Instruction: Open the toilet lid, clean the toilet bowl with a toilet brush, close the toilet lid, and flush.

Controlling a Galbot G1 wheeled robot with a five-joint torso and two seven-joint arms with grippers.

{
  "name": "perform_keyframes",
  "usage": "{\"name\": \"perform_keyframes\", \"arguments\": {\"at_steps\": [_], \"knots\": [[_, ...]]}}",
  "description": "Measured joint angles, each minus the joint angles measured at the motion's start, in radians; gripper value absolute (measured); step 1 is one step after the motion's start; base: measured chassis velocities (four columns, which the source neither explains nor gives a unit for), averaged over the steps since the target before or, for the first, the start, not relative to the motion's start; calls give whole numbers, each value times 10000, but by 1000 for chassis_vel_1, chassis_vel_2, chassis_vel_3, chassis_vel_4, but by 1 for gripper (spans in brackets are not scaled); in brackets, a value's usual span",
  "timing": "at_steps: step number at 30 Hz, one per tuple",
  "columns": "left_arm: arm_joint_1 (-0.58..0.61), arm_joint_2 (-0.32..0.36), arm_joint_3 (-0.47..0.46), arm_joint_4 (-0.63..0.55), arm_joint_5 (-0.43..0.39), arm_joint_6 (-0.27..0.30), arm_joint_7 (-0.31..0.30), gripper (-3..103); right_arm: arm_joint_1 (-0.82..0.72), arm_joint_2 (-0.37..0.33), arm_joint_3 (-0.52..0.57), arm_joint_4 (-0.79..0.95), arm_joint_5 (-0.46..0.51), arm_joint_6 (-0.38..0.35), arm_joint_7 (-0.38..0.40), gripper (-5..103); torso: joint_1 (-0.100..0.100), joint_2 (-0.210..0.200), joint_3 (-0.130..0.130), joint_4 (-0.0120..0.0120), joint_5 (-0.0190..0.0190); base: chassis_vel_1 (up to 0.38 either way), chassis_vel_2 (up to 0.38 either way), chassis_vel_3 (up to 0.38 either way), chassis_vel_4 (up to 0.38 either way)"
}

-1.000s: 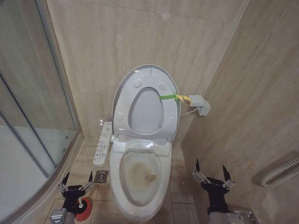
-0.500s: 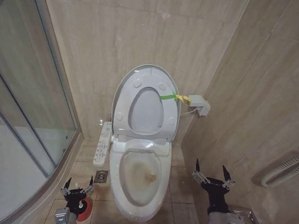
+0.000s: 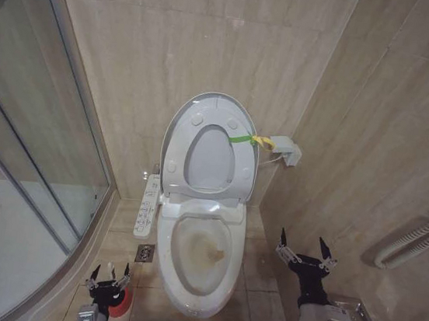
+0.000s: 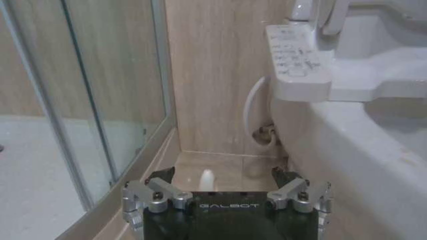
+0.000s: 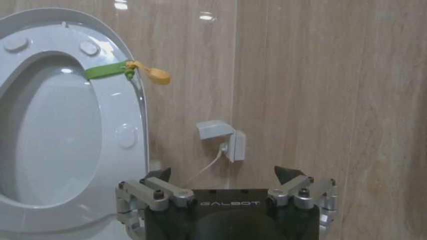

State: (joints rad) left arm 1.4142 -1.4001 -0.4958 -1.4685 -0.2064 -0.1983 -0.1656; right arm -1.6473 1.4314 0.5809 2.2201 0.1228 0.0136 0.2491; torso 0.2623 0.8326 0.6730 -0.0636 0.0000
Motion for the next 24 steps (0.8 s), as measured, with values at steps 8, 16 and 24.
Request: {"name": "perform_keyframes", "arguments": {"at_steps": [8,16,24], "knots": [[-386,27,0,927,-180,-240,245,98,0,0,0,0,0,0,0,100,0,0,0,-1,-1,0,0,0,0],[-822,142,15,2045,-199,-695,611,98,0,0,0,0,0,0,0,100,0,0,0,0,-2,0,0,0,0],[-1306,252,51,2815,-119,-1129,925,97,0,0,0,0,0,0,0,100,0,0,0,-1,-1,0,0,0,0]]}}
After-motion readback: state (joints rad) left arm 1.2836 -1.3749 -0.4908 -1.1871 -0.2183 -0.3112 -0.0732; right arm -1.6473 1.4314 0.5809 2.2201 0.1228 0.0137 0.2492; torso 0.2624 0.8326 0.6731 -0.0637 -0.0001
